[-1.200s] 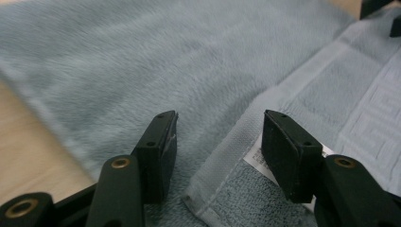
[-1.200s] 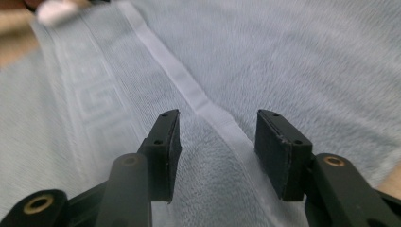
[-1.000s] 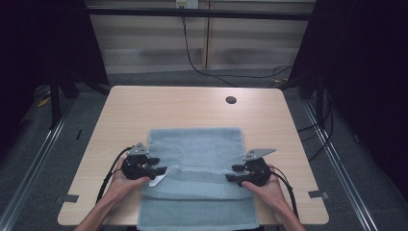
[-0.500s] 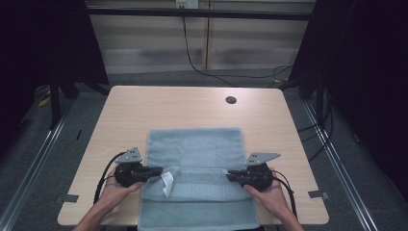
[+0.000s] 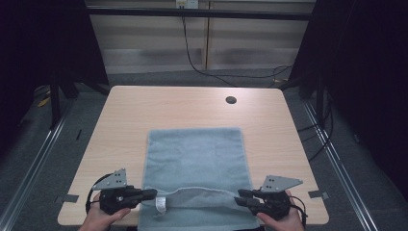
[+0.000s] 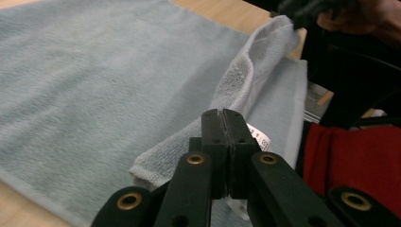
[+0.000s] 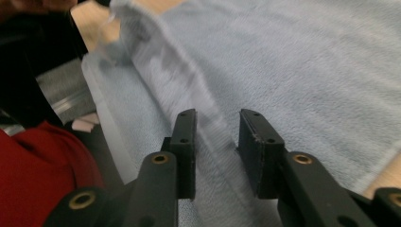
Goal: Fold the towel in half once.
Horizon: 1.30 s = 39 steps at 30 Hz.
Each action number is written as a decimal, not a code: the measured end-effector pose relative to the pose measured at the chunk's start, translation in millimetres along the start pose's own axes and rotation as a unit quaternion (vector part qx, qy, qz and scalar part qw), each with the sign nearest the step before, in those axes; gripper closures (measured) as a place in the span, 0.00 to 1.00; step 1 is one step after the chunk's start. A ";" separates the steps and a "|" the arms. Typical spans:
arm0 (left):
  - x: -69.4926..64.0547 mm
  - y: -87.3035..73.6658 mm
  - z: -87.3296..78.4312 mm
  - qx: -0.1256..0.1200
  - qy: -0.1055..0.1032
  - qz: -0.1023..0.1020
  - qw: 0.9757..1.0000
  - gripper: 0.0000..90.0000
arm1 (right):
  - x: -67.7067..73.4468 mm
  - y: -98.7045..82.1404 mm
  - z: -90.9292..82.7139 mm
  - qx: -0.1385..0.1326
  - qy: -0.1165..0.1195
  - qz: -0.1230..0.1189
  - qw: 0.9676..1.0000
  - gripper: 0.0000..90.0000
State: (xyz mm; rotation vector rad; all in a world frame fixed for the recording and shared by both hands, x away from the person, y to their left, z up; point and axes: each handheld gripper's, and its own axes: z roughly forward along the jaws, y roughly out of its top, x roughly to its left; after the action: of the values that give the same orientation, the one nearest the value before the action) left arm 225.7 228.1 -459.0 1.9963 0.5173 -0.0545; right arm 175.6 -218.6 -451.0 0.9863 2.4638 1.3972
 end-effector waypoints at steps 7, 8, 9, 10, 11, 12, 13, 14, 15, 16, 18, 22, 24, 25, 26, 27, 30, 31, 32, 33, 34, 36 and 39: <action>-8.2 -1.2 -6.7 -0.006 -0.004 -0.003 1.000 0.83 | -13.5 8.3 -3.5 -0.024 -0.011 0.022 0.999 0.71; -7.4 0.7 -7.5 -0.011 -0.007 -0.004 1.000 0.81 | -15.6 9.8 -0.5 -0.023 -0.012 0.020 0.999 0.71; -4.6 5.1 -8.8 -0.023 -0.003 -0.010 1.000 0.76 | -17.3 11.1 2.9 -0.020 -0.012 0.021 1.000 0.71; -2.2 7.6 -9.3 -0.025 -0.001 -0.015 1.000 0.73 | -19.5 12.1 6.6 -0.016 -0.009 0.020 1.000 0.71; 0.5 10.4 -9.5 -0.025 0.007 -0.019 0.999 0.69 | -21.6 13.3 10.4 -0.014 -0.009 0.020 1.000 0.71; 0.5 10.4 -9.5 -0.025 0.007 -0.019 0.999 0.63 | -21.6 13.3 10.4 -0.014 -0.009 0.020 1.000 0.71; 6.1 14.0 -9.3 -0.022 0.020 -0.027 0.999 0.63 | -24.3 14.5 14.2 -0.014 -0.008 0.022 1.000 0.71; 10.9 16.2 -9.2 -0.026 0.027 -0.032 0.999 0.60 | -31.5 18.4 23.3 -0.012 -0.006 0.028 1.000 0.71; 14.6 17.6 -8.6 -0.032 0.031 -0.034 0.998 0.58 | -34.1 19.9 26.6 -0.013 -0.006 0.027 1.000 0.71; 19.1 19.1 -6.8 -0.034 0.033 -0.040 0.998 0.58 | -34.1 19.9 26.6 -0.013 -0.006 0.027 1.000 0.71; 35.5 20.7 5.2 -0.012 0.048 -0.046 0.998 0.58 | -43.5 27.1 38.0 -0.011 -0.002 0.035 0.999 0.71; 56.2 19.5 23.0 0.005 0.070 -0.066 0.995 0.58 | -54.4 34.8 50.2 -0.002 -0.008 0.035 0.999 0.70; 67.2 20.1 30.3 0.014 0.093 -0.071 0.993 0.58 | -65.2 38.7 60.6 0.007 -0.018 0.038 0.999 0.69; 79.7 22.3 36.8 0.021 0.105 -0.081 0.991 0.56 | -75.5 41.2 70.3 0.024 -0.028 0.036 0.999 0.66; 79.7 22.3 36.8 0.021 0.105 -0.081 0.991 0.56 | -79.5 42.3 73.9 0.030 -0.031 0.036 0.998 0.66; 85.9 23.5 39.0 0.026 0.111 -0.083 0.990 0.56 | -79.5 42.3 73.9 0.030 -0.031 0.036 0.998 0.66; 103.7 25.1 48.8 0.032 0.131 -0.087 0.987 0.57 | -97.4 47.3 90.4 0.041 -0.047 0.050 0.997 0.57; 105.3 23.0 51.0 0.032 0.131 -0.091 0.987 0.57 | -101.2 47.4 94.1 0.043 -0.053 0.052 0.996 0.56; 105.3 23.0 51.0 0.032 0.131 -0.091 0.987 0.57 | -104.8 46.6 97.2 0.044 -0.053 0.056 0.996 0.55; 105.6 21.2 53.6 0.045 0.139 -0.082 0.986 0.57 | -104.8 46.6 97.2 0.044 -0.053 0.056 0.996 0.55; 105.0 19.0 56.5 0.056 0.149 -0.076 0.984 0.57 | -107.1 43.6 102.3 0.053 -0.059 0.057 0.995 0.54; 102.8 14.8 59.7 0.065 0.151 -0.065 0.984 0.57 | -106.6 41.5 104.5 0.063 -0.060 0.053 0.995 0.54; 99.7 11.1 59.4 0.062 0.143 -0.063 0.986 0.57 | -96.3 32.6 102.4 0.074 -0.070 0.042 0.994 0.54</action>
State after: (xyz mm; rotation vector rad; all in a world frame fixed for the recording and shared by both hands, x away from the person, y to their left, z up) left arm 331.2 205.9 -503.4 2.1031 0.8425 0.1281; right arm 308.7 -192.1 -499.9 1.1870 2.4755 1.1371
